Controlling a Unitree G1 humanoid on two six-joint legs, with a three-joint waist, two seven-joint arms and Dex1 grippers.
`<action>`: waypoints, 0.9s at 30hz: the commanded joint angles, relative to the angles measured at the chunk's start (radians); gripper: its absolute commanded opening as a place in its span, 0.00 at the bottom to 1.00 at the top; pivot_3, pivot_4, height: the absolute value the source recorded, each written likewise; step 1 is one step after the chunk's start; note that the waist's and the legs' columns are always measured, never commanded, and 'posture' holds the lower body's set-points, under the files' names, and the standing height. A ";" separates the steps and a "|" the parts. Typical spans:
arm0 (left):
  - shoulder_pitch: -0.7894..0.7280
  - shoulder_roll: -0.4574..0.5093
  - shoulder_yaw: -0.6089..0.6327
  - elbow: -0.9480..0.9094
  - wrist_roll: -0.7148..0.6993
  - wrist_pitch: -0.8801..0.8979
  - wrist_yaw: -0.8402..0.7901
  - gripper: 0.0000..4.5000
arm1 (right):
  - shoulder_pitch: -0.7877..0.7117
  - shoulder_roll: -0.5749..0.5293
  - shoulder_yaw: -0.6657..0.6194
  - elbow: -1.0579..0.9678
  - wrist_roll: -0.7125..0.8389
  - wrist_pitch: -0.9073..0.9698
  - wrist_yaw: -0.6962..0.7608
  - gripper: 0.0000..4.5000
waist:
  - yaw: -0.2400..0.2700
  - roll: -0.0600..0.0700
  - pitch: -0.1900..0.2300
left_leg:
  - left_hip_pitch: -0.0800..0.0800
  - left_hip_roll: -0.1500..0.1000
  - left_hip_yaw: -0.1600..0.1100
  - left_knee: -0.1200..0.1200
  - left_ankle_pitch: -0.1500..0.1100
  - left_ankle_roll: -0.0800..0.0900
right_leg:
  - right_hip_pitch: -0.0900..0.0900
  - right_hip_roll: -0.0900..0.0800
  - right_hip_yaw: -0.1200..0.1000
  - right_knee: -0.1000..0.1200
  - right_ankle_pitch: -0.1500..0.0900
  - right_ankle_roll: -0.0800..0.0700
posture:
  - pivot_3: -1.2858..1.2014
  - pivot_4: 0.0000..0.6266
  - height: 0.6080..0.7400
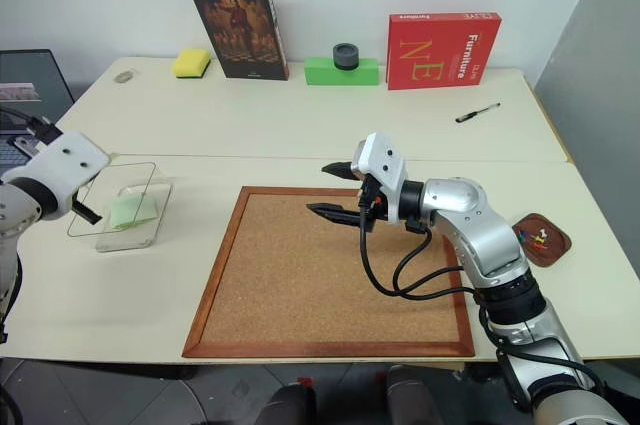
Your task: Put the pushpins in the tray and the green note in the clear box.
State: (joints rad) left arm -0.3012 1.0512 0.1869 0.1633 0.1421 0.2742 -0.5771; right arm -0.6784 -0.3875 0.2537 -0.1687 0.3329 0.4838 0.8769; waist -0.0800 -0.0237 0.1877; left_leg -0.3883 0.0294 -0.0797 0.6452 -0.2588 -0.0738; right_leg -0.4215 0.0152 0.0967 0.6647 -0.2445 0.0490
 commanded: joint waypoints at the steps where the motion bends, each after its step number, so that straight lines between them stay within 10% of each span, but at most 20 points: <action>1: 0.015 0.012 0.036 -0.019 0.004 -0.006 0.015 0.00 | -0.013 0.008 0.001 -0.026 0.000 -0.016 0.010 0.75 | 0.000 0.000 0.000 | 0.000 0.000 0.000 0.000 0.000 0.000 | 0.000 0.000 0.000 0.000 0.000 0.000 | 0.52 0.24 1.00; 6: 0.029 0.006 0.030 -0.016 0.005 0.021 0.018 0.00 | -0.018 0.017 0.007 -0.027 -0.002 -0.013 0.011 0.75 | -0.001 0.000 0.000 | 0.000 0.000 0.000 0.000 0.000 0.000 | 0.000 0.000 0.000 0.000 0.000 0.000 | 0.52 0.24 1.00; 20: -0.030 -0.027 0.035 -0.070 -0.032 0.077 0.018 0.60 | -0.014 0.019 0.011 -0.025 -0.014 -0.019 0.007 0.77 | 0.000 0.000 0.000 | 0.000 0.000 0.000 0.000 0.000 0.000 | 0.000 0.000 0.000 0.001 0.000 0.000 | 0.52 0.24 1.00; 27: -0.213 -0.266 0.048 -0.215 -0.299 0.261 -0.028 0.92 | 0.053 0.012 -0.054 -0.077 -0.032 -0.022 -0.081 0.77 | 0.024 -0.001 -0.001 | -0.001 -0.001 0.000 0.001 0.000 0.000 | 0.001 -0.001 0.000 0.001 0.000 0.000 | 0.52 0.24 1.00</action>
State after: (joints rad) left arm -0.4899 0.8317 0.2218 0.0203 -0.0687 0.4661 -0.5951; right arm -0.6466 -0.3755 0.2495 -0.1947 0.3054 0.4836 0.8439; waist -0.0561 -0.0248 0.1869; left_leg -0.3890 0.0284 -0.0800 0.6464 -0.2587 -0.0739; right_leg -0.4206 0.0144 0.0961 0.6650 -0.2442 0.0492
